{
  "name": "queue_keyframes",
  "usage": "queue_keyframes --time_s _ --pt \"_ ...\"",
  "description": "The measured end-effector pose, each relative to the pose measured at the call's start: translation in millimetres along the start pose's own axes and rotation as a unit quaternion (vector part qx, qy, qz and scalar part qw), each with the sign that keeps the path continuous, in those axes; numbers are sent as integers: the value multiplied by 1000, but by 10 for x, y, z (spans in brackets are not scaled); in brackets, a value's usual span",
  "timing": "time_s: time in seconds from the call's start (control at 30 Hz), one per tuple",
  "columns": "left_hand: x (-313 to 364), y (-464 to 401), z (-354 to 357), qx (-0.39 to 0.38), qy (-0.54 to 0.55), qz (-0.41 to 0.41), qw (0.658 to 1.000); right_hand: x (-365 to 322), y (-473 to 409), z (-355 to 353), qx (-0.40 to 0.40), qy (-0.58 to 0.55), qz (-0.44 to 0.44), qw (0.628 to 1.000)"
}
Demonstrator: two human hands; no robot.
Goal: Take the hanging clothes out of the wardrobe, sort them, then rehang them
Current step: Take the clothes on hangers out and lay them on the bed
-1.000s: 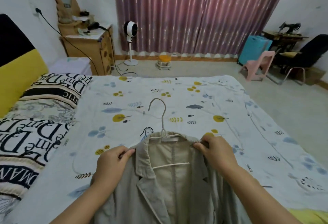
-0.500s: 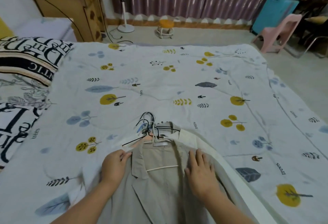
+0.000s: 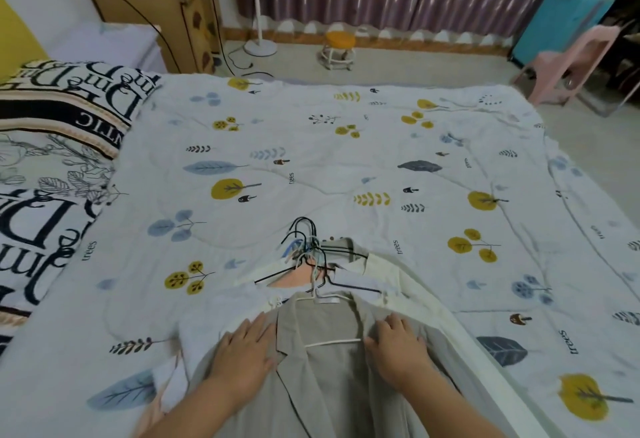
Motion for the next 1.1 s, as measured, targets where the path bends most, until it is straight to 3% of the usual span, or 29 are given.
queue_keyframes --time_s 0.07,0.3,0.63,0.83,1.1 --pt "55 2 -237 -15 -5 -11 1000 -95 98 -186 -10 15 -10 1000" --pt "38 434 -1289 92 24 -5 995 -457 572 -1078 18 15 -69 997" --pt "-68 2095 -2433 169 61 -48 982 -1002 1963 -2296 54 37 -237 969" --pt "-7 3488 -2656 258 89 -115 955 -1299 2936 -2644 88 60 -369 923" --pt "9 5294 -2364 328 95 -262 903 -1706 4286 -2512 110 89 -536 832"
Point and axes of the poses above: each hand's wrist, its own y-axis away from the middle knuckle, its own z-axis out of the palm, x = y × z, the point moved 2 cm from there along -y, towards the middle knuckle, and after that the axes turned 9 degrees about x, right-handed, at the moved point
